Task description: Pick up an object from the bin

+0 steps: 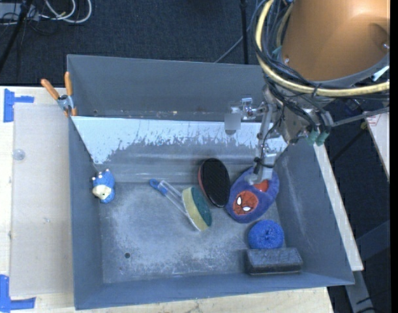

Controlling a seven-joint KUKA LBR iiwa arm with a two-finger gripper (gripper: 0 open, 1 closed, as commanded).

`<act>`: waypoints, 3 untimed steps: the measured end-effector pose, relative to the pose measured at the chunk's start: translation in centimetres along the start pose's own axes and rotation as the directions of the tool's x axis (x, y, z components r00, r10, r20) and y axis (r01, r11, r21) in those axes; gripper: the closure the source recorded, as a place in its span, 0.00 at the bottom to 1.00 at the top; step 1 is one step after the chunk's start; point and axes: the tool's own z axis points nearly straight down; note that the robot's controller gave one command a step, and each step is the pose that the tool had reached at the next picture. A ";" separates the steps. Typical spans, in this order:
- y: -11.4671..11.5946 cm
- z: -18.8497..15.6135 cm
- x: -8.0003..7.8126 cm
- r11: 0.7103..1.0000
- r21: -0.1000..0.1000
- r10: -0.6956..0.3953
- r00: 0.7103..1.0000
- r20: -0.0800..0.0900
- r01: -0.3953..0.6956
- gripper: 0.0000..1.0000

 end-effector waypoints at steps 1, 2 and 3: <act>-1.4 -3.9 -2.3 0.999 -0.002 -0.044 0.999 -0.006 0.044 0.00; 1.8 -5.0 -3.2 0.998 0.001 0.060 0.998 -0.002 -0.060 0.00; 3.2 -5.5 -4.0 0.987 -0.005 0.158 0.988 -0.004 -0.158 0.00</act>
Offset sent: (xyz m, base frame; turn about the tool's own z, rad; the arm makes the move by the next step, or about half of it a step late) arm 0.0132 0.0734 0.0508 0.1824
